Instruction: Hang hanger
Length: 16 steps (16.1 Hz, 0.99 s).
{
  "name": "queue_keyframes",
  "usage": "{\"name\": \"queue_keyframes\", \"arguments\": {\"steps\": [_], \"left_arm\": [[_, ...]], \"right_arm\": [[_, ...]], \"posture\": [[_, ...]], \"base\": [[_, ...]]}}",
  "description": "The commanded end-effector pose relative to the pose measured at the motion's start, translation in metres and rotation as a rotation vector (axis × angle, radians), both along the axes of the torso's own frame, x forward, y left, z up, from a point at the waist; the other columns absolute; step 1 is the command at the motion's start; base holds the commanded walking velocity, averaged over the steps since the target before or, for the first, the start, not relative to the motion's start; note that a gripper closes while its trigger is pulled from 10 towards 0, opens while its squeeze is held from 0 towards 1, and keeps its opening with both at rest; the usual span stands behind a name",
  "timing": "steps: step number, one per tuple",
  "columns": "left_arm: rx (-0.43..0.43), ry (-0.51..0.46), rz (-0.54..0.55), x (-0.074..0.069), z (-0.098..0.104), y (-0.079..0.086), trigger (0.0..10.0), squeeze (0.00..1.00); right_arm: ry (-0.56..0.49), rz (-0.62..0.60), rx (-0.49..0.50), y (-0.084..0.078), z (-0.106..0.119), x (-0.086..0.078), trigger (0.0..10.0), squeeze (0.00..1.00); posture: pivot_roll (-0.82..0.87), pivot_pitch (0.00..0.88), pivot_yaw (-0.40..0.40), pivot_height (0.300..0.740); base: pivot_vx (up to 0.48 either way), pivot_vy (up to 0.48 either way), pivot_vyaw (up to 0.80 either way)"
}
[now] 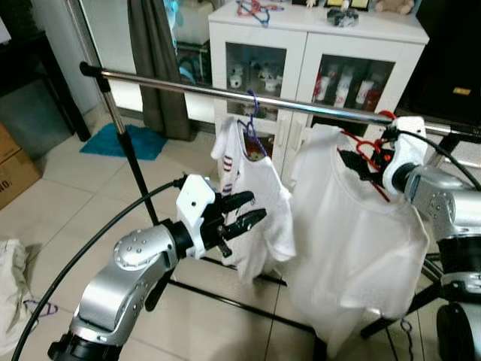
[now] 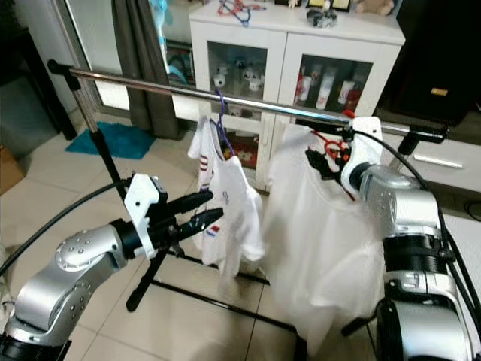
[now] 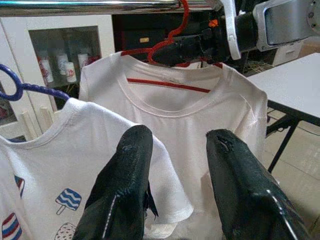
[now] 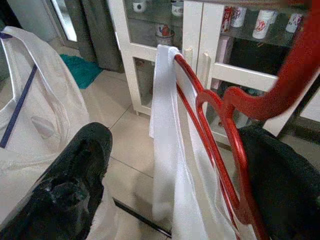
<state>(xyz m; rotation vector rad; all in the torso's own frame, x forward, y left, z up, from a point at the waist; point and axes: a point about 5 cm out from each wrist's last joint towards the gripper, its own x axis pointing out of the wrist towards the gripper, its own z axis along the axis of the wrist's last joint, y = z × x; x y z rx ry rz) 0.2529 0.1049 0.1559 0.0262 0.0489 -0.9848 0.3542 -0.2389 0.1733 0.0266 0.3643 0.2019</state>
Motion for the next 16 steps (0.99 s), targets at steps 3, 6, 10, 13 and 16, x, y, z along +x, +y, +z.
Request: {"name": "queue_keyframes", "arguments": {"steps": [3,6,10,13,16], "left_arm": [[0.007,-0.010,-0.023,0.000,0.003,-0.002,10.0,0.00],[0.016,-0.006,-0.029,0.000,0.002,-0.002,10.0,0.00],[0.022,-0.001,-0.041,-0.002,0.002,-0.001,10.0,0.00],[0.022,-0.002,-0.046,-0.002,0.002,-0.002,10.0,0.00],[0.021,-0.004,-0.050,-0.003,0.002,-0.002,10.0,0.00]], "right_arm": [[0.035,0.001,-0.032,-0.004,-0.002,-0.003,0.0,0.00],[0.067,-0.019,-0.045,-0.003,-0.013,0.000,0.0,0.00],[0.068,-0.020,-0.072,-0.003,-0.013,0.003,0.0,0.00],[0.057,-0.016,-0.073,-0.003,-0.010,0.005,0.0,0.00],[0.044,-0.014,-0.076,-0.005,-0.007,0.005,0.0,0.00]], "posture": [[0.08,0.000,0.019,0.740],[0.09,0.000,0.019,0.740],[0.09,0.000,0.018,0.740],[0.09,0.000,0.019,0.740],[0.09,0.000,0.019,0.740]], "base": [[0.000,0.000,0.00],[0.000,0.000,0.00],[0.000,0.000,0.00],[0.000,0.000,0.00],[0.000,0.000,0.00]]}}
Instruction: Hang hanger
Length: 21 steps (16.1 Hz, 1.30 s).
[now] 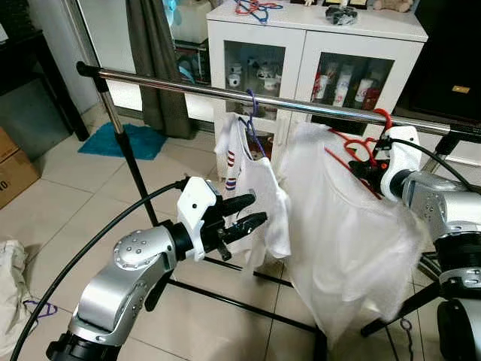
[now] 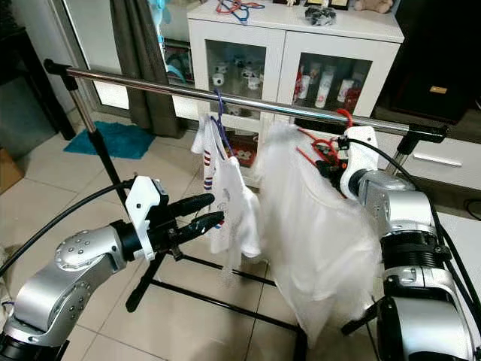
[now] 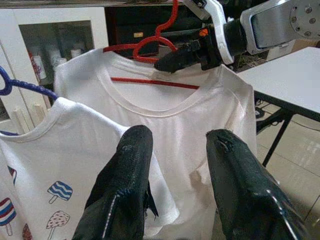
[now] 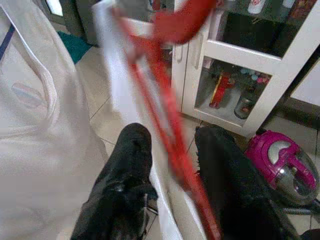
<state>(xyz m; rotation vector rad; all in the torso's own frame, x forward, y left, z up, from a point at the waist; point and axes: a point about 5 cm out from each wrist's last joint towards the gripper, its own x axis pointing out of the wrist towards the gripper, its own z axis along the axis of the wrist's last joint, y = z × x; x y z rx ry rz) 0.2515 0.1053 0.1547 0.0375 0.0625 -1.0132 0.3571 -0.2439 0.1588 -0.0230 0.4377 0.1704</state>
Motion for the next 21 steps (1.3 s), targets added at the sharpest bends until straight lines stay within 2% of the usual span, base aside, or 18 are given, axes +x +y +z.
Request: {"name": "queue_keyframes", "arguments": {"steps": [1,10,11,13,14,16,21], "left_arm": [[0.004,-0.010,-0.023,-0.0013,0.0035,-0.0030,10.0,0.00],[0.008,-0.008,-0.022,-0.0032,0.0013,-0.0030,10.0,0.00],[0.009,-0.007,-0.022,-0.0034,0.0009,-0.0031,10.0,0.00],[0.011,-0.006,-0.022,-0.0040,-0.0002,-0.0028,10.0,0.00],[0.012,-0.005,-0.023,-0.0044,-0.0007,-0.0026,10.0,0.00],[0.014,-0.005,-0.026,-0.0047,-0.0012,-0.0022,10.0,0.00],[0.016,-0.008,-0.037,-0.0042,-0.0010,-0.0026,10.0,0.00]], "right_arm": [[-0.030,0.008,-0.016,-0.0011,0.0090,0.0026,0.0,0.00],[-0.030,0.062,-0.066,0.0023,0.0068,0.0036,0.0,0.00],[-0.027,0.064,-0.083,0.0028,0.0058,0.0038,10.0,0.00],[-0.025,0.066,-0.084,0.0041,0.0038,0.0038,10.0,0.00],[-0.035,0.053,-0.068,0.0042,0.0041,0.0043,10.0,1.00],[-0.040,0.043,-0.054,0.0044,0.0048,0.0045,10.0,1.00],[-0.038,0.051,-0.090,-0.0022,0.0117,0.0021,10.0,1.00]], "posture": [[0.09,0.000,0.018,0.740],[0.09,0.000,0.008,0.740],[0.09,0.000,0.008,0.740],[0.09,0.000,0.009,0.740],[0.09,0.000,0.013,0.740],[0.09,0.000,0.015,0.740],[0.08,0.000,0.020,0.740]], "base": [[0.000,0.000,0.00],[0.000,0.000,0.00],[0.000,0.000,0.00],[0.000,0.000,0.00],[0.000,0.000,0.00],[0.000,0.000,0.00],[0.000,0.000,0.00]]}}
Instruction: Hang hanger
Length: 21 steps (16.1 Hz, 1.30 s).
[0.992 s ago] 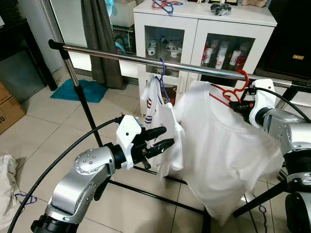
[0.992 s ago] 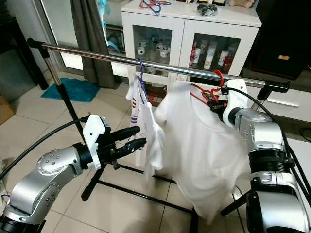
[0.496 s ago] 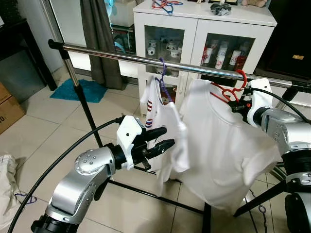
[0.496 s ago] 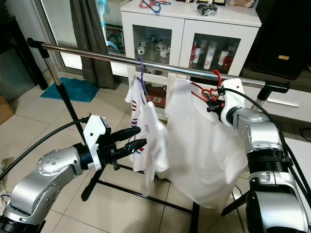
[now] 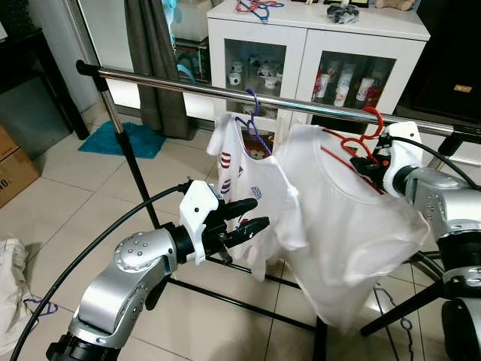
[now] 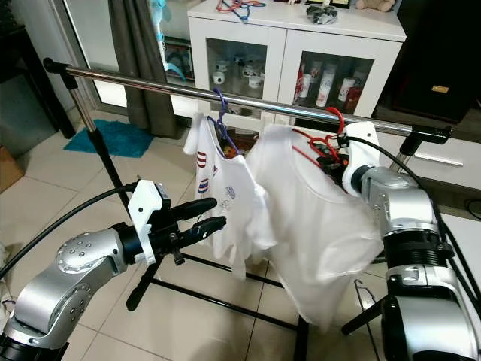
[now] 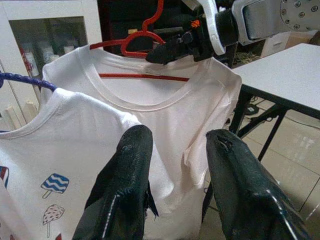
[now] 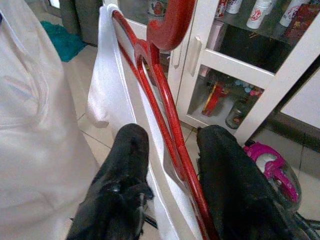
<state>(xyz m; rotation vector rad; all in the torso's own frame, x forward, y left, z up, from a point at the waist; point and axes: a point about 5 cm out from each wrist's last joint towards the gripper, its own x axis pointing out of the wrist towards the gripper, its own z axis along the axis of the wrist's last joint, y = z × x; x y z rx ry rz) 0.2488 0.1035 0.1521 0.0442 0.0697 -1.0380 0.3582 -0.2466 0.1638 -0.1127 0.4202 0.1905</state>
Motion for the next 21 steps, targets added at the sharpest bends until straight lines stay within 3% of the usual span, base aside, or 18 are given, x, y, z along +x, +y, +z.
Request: {"name": "queue_keyframes", "arguments": {"steps": [1,10,11,13,14,15,21], "left_arm": [[0.007,-0.011,-0.019,-0.002,0.001,-0.001,10.0,0.00],[0.012,-0.002,-0.053,-0.004,0.001,-0.002,10.0,0.00],[0.012,0.000,-0.060,-0.004,0.001,-0.003,10.0,0.00],[0.012,0.000,-0.066,-0.004,0.001,-0.003,10.0,0.00],[0.012,0.001,-0.067,-0.004,0.001,-0.003,10.0,0.00],[0.014,0.003,-0.071,-0.005,0.001,-0.003,10.0,0.00],[0.017,0.004,-0.077,-0.005,0.001,-0.003,10.0,0.00]], "right_arm": [[-0.009,0.015,-0.010,-0.001,0.008,0.000,10.0,1.00],[-0.023,0.007,-0.001,-0.010,0.023,0.001,10.0,1.00],[-0.012,0.007,-0.028,-0.011,0.021,0.003,10.0,0.00],[-0.008,0.008,-0.009,-0.011,0.020,0.006,10.0,0.00],[-0.007,0.012,0.000,-0.011,0.020,0.007,7.1,0.00],[-0.001,0.030,-0.007,-0.009,0.020,0.008,0.0,0.00],[0.017,0.038,-0.017,-0.009,0.017,0.012,0.0,0.00]], "posture": [[0.08,0.000,0.023,0.740],[0.08,0.000,0.031,0.740],[0.08,0.000,0.036,0.740],[0.08,0.000,0.036,0.740],[0.08,0.000,0.036,0.740],[0.08,0.000,0.036,0.740],[0.08,0.000,0.036,0.740]], "base": [[0.000,0.000,0.00],[0.000,0.000,0.00],[0.000,0.000,0.00],[0.000,0.000,0.00],[0.000,0.000,0.00],[0.000,0.000,0.00],[0.000,0.000,0.00]]}}
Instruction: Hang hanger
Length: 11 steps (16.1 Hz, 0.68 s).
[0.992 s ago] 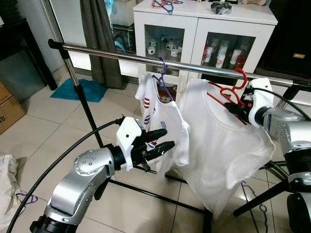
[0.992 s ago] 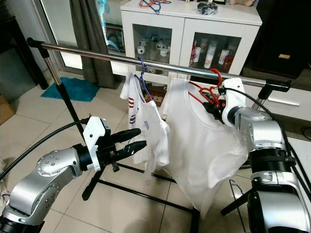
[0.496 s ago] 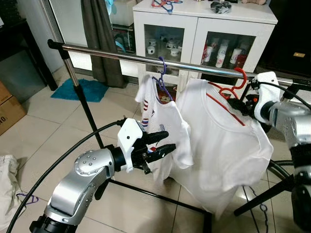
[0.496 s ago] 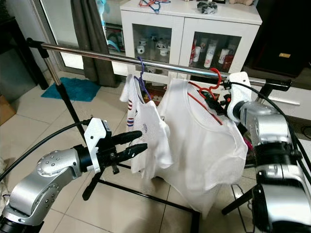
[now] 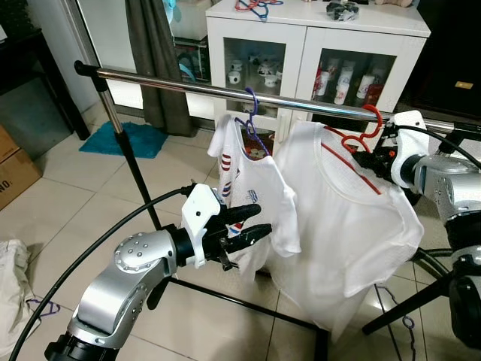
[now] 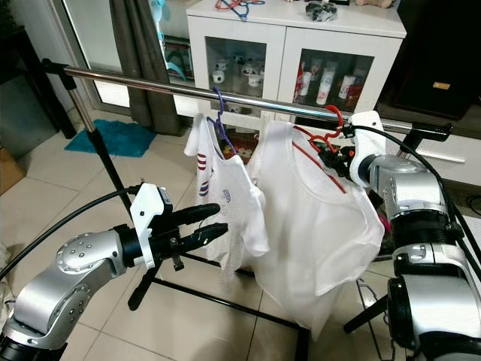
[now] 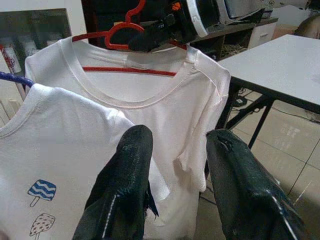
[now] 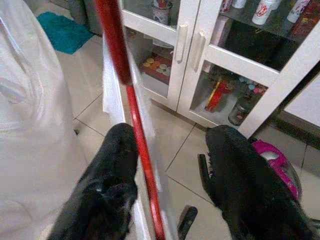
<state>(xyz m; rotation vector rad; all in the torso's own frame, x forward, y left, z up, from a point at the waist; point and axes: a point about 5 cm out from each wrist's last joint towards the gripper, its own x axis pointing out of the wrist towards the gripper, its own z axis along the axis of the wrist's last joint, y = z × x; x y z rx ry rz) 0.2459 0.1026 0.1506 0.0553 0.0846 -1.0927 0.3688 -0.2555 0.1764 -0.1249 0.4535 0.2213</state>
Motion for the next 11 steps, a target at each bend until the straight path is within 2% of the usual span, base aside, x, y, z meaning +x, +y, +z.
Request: {"name": "queue_keyframes", "arguments": {"steps": [1,11], "left_arm": [[0.002,-0.004,-0.023,-0.0023,0.0024,-0.0014,10.0,0.00],[0.001,-0.003,-0.028,-0.0023,0.0020,-0.0027,10.0,0.00]], "right_arm": [[-0.016,0.008,-0.006,-0.0003,0.0044,0.0018,0.0,0.00],[-0.035,0.004,0.034,0.0011,0.0023,0.0028,0.0,0.00]], "posture": [[0.08,0.000,0.036,0.740],[0.08,0.000,0.033,0.740]], "base": [[0.000,0.000,0.00],[0.000,0.000,0.00]]}}
